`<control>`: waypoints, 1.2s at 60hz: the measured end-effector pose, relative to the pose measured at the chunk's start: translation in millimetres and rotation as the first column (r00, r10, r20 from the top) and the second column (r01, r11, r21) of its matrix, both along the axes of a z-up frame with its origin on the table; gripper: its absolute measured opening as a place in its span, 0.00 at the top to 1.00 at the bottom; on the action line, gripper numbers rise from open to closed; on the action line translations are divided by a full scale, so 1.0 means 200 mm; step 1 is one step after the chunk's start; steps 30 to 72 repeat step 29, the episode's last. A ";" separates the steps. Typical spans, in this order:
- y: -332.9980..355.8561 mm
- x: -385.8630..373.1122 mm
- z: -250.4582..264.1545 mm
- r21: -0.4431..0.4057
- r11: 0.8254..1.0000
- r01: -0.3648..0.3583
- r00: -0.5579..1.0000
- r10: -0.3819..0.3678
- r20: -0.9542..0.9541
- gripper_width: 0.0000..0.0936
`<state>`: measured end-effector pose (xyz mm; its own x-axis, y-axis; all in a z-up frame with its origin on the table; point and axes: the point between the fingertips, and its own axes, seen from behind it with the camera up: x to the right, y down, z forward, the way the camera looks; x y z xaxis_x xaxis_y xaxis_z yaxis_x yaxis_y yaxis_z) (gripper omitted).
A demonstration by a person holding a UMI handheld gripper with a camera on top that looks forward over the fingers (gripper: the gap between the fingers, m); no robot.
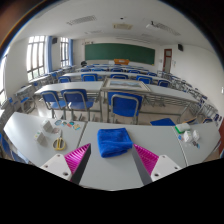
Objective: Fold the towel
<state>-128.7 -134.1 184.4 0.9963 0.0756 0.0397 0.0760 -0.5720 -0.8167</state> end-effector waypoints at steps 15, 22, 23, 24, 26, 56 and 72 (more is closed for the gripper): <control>-0.54 -0.10 0.20 0.017 0.999 0.032 0.999 -0.032 0.043 0.09; -0.67 -0.12 0.26 0.032 0.999 0.033 0.998 -0.035 0.048 0.09; -0.69 -0.12 0.26 0.032 0.999 0.035 0.998 -0.036 0.050 0.09; -0.70 -0.11 0.26 0.030 0.999 0.036 0.998 -0.037 0.050 0.09; -0.72 -0.11 0.27 0.030 0.999 0.039 0.998 -0.040 0.049 0.09; -0.74 -0.12 0.28 0.034 0.999 0.041 0.998 -0.042 0.042 0.09; -0.74 -0.12 0.28 0.034 0.999 0.041 0.998 -0.042 0.042 0.09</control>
